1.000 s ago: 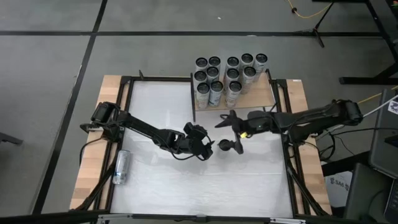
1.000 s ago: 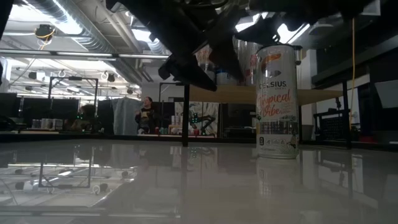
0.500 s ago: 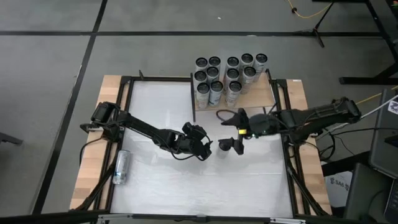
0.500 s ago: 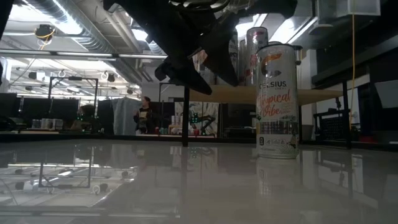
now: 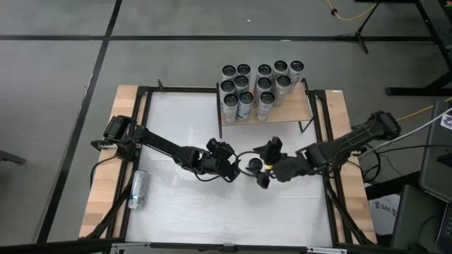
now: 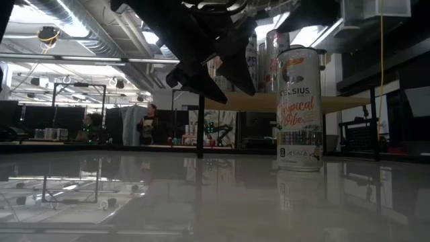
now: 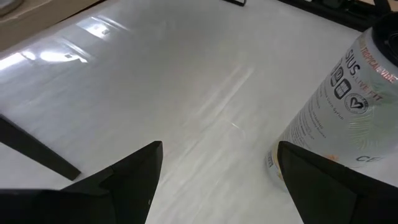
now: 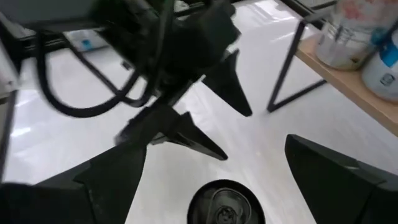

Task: Place canned beverage on shelf
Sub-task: Put the orange soda can on the shelf aligned with the orange soda cans

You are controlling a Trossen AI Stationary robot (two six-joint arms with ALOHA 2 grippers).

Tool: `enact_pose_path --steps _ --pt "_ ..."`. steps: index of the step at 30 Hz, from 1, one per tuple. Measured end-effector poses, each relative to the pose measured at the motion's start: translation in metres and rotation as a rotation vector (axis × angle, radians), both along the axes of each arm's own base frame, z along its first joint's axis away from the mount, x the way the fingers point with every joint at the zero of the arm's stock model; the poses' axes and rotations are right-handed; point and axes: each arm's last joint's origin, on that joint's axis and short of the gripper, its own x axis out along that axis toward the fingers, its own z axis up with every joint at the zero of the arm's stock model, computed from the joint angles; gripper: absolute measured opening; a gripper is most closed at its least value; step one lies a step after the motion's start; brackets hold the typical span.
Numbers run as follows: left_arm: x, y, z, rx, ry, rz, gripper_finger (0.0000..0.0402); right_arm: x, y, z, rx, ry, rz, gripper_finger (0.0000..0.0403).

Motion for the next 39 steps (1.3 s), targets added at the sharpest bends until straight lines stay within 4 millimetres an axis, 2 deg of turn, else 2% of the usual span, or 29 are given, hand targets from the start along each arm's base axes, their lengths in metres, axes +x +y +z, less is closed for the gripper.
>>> enact_pose_path --steps 12,23,32,39 --pt "0.0 0.0 0.0 0.0 0.0 0.001 0.0312 0.008 0.005 -0.036 -0.026 0.158 -0.122 0.0374" --pt "0.0 0.0 0.0 -0.001 -0.001 0.001 0.0312 0.01 0.007 -0.044 -0.012 0.198 -0.111 0.0374" --pt "0.0 0.0 0.0 -0.002 -0.003 0.001 0.0312 0.017 0.012 -0.059 0.017 0.271 -0.061 0.0374" --pt "0.0 0.0 0.0 -0.003 -0.006 0.001 0.0312 0.018 0.013 -0.061 0.03 0.286 -0.043 0.0374"
